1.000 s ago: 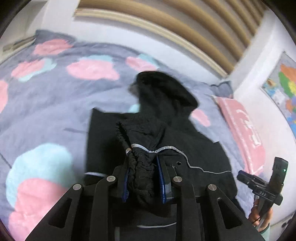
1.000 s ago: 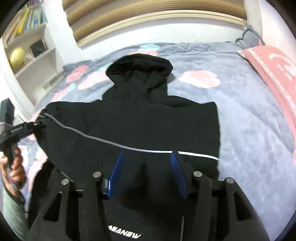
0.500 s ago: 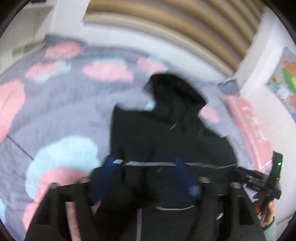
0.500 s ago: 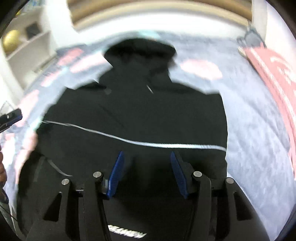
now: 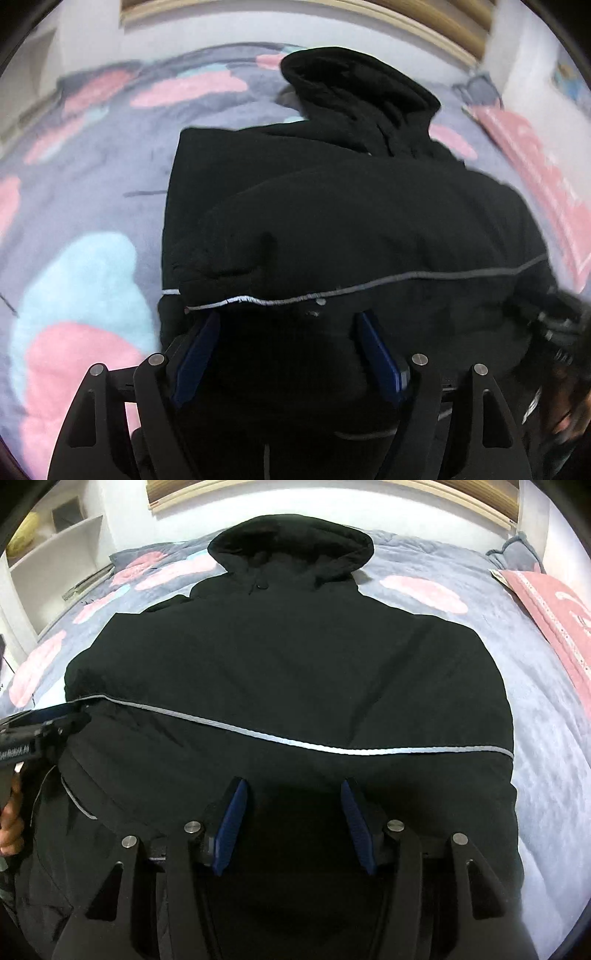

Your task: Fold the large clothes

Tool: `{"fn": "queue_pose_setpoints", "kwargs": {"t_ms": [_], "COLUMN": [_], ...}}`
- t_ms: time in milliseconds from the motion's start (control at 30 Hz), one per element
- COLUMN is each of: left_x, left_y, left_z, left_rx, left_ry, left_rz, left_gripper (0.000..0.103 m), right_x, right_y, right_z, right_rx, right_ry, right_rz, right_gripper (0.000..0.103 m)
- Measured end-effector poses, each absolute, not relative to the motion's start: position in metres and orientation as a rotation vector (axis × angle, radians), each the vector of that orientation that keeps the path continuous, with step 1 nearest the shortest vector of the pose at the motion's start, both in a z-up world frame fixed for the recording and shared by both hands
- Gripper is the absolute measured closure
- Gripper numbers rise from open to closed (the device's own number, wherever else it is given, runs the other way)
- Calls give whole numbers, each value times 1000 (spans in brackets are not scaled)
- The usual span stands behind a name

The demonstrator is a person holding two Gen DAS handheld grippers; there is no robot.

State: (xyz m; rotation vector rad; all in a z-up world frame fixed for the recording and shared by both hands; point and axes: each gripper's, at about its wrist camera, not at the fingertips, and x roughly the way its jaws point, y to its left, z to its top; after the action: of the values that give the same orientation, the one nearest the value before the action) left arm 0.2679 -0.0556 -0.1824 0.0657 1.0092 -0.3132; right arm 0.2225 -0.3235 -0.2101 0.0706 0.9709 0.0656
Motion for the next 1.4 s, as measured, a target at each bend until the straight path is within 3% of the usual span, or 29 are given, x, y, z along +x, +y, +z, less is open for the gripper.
{"fn": "queue_pose_setpoints", "kwargs": {"t_ms": [167, 467, 667, 867, 1400], "left_x": [267, 309, 343, 408, 601], "left_y": [-46, -55, -68, -82, -124], "left_z": [-125, 21, 75, 64, -115], "left_rx": [-3, -44, -22, -67, -98], "left_ry": [1021, 918, 889, 962, 1133], "left_rz": [-380, -416, -403, -399, -283], "left_gripper": [25, 25, 25, 25, 25], "right_x": [224, 258, 294, 365, 556], "right_y": [-331, -331, -364, -397, -433], "right_z": [-167, -14, 23, 8, -151], "right_rx": [145, 64, 216, 311, 345], "right_ry": [1034, 954, 939, 969, 1129], "right_rz": [80, 21, 3, -23, -48], "right_gripper": [46, 45, 45, 43, 43]}}
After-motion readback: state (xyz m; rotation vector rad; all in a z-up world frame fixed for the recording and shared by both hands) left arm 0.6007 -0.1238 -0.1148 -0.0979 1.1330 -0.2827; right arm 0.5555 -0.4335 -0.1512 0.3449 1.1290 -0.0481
